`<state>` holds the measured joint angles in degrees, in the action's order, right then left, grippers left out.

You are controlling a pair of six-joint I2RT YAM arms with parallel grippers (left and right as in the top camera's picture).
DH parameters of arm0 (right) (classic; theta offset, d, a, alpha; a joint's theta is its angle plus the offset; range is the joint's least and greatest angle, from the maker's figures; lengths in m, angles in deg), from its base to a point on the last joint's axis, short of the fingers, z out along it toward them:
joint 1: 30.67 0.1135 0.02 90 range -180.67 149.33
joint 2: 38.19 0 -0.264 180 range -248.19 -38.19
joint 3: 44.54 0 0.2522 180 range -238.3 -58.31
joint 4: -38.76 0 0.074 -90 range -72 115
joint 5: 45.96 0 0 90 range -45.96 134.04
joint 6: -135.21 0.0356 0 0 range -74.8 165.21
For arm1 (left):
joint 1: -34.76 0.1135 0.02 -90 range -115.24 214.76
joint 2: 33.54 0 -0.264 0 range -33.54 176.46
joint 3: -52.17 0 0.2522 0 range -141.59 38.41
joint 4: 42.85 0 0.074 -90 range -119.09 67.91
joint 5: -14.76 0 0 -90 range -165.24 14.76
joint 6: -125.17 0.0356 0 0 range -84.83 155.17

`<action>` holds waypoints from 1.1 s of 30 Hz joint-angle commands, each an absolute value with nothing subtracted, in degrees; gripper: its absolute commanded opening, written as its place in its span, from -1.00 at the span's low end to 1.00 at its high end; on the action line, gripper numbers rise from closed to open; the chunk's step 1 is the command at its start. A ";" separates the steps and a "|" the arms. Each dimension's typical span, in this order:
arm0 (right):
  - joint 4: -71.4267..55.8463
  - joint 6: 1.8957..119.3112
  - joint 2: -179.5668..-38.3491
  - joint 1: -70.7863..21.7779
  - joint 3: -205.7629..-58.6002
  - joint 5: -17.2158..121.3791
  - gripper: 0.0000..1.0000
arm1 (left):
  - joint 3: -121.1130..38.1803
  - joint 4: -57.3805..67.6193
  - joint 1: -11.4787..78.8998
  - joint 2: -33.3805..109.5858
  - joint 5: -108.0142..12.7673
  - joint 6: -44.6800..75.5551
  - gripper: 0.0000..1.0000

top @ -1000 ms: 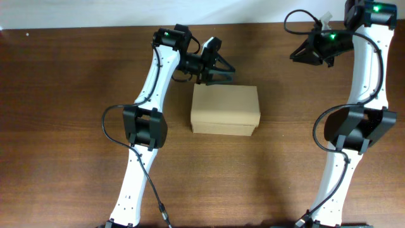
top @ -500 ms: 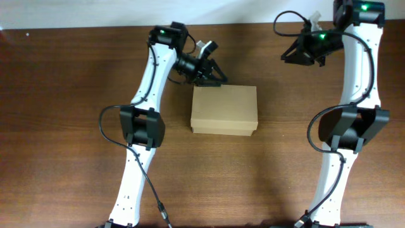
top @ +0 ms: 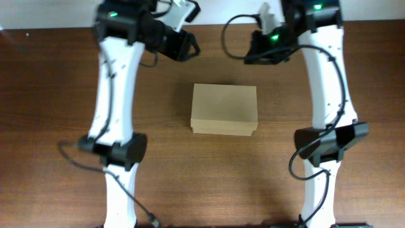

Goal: Pack container

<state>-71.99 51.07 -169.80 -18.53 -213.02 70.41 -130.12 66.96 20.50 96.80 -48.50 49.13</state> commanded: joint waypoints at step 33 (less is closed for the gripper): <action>-63.38 51.64 -167.76 -3.55 -172.56 44.42 -0.92 | -129.18 67.55 21.53 49.09 -83.73 46.11 -0.20</action>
<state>-65.02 51.20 -167.17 -3.62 -177.90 46.19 -130.29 67.38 21.31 50.33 -84.47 47.38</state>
